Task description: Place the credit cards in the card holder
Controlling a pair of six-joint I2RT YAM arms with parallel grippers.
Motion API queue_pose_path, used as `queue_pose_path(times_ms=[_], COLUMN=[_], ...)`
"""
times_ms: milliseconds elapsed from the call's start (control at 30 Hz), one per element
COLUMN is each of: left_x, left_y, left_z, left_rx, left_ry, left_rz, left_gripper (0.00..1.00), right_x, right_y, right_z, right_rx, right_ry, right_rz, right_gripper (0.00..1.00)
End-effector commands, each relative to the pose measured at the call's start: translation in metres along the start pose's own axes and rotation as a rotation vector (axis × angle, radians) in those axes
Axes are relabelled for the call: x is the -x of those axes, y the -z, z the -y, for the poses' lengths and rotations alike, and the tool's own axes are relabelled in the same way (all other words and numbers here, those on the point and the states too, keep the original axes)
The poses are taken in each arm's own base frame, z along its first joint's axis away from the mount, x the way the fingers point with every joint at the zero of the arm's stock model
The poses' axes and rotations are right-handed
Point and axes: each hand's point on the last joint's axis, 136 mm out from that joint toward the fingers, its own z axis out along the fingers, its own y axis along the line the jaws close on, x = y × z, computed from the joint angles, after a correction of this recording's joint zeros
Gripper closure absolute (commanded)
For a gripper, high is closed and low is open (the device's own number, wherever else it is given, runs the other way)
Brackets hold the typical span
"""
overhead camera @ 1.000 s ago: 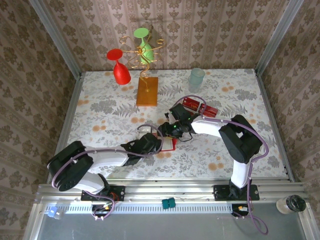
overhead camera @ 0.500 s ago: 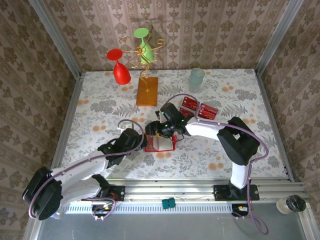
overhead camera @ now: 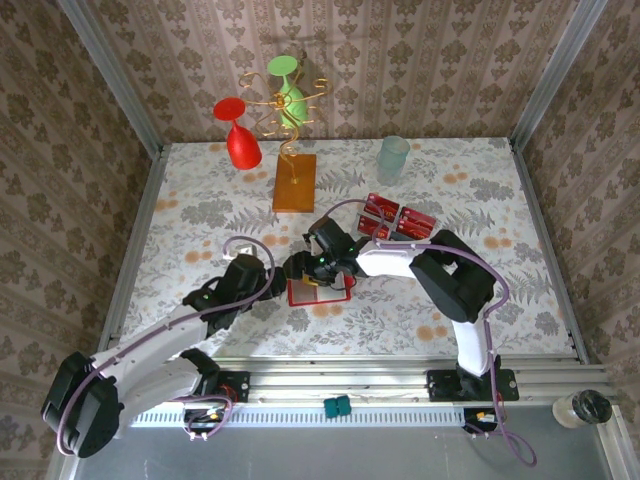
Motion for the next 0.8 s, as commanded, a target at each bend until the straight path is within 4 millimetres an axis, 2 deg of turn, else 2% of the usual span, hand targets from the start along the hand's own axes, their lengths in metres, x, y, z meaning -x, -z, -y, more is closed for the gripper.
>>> queue_pose_path(times_ms=[0,167,400,600,767], left_x=[0.007,0.010,0.017,0.011,-0.008], left_y=[0.000,-0.009,-0.025,-0.037,-0.044], left_z=[0.012,0.024,0.043,0.053,0.041], left_rx=[-0.047,-0.085,-0.113,-0.084,-0.013], left_ry=[-0.017,-0.041,-0.054,-0.100,-0.117], left_rz=[-0.007,-0.019,-0.019,-0.049,-0.098], left_gripper=[0.12,0.12,0.11,0.11,0.11], right_x=[0.003,0.014,0.028,0.052,0.078], right_y=[-0.001,0.029,0.060,0.110,0.161], right_z=[-0.001,-0.014,-0.022,-0.016,-0.013], right_rx=[-0.015,-0.046,-0.041,-0.073,-0.115], right_ry=[-0.030,0.019,0.038,0.008,-0.058], right_rz=[0.026,0.083,0.110,0.205,0.291], right_gripper=[0.33,0.33,0.33,0.35,0.32])
